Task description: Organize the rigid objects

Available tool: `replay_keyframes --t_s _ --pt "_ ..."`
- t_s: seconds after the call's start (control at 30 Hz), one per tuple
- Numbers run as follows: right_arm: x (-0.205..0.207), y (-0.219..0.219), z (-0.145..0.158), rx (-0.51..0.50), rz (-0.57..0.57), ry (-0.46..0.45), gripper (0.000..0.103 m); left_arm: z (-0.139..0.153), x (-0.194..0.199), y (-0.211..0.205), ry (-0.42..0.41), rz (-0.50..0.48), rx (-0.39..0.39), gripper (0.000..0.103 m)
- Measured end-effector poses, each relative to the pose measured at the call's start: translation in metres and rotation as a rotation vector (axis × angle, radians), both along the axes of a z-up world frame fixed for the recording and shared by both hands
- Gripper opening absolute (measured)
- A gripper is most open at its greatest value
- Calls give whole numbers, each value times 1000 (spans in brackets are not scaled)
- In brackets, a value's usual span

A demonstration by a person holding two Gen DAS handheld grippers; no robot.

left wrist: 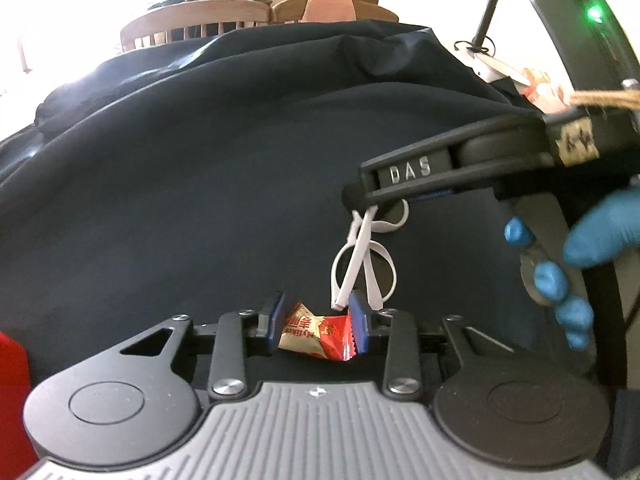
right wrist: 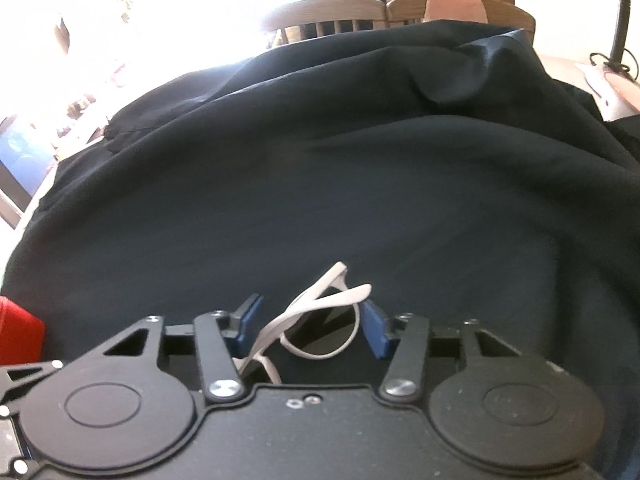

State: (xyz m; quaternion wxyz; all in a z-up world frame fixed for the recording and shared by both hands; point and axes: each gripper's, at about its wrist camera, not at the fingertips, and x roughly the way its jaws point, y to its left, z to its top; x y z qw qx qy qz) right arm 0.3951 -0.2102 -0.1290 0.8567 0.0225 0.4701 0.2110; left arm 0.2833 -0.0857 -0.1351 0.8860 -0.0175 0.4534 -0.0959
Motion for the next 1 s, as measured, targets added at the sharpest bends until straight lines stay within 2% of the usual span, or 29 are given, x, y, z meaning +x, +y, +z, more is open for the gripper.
replay_keyframes --t_s 0.17,0.3,0.47,0.53,0.7,0.87,1.0 --pt "0 -5 -1 18 12 13 35 1 -22 7 26 5 -25 31" --pt "-4 -9 0 18 48 17 34 1 -37 17 39 33 -34 31" --pt "-15 -6 4 12 99 3 33 4 -43 25 46 81 -41 26" --pt "-20 -5 8 14 119 -7 33 6 -45 27 45 93 -44 16" --pt "-36 -6 15 10 180 -31 32 3 -52 32 60 119 -34 16" --pt "-44 -3 11 12 212 2 33 8 -64 41 53 134 -53 16" --pt "-51 2 8 -2 227 7 35 18 -81 51 29 135 -35 16"
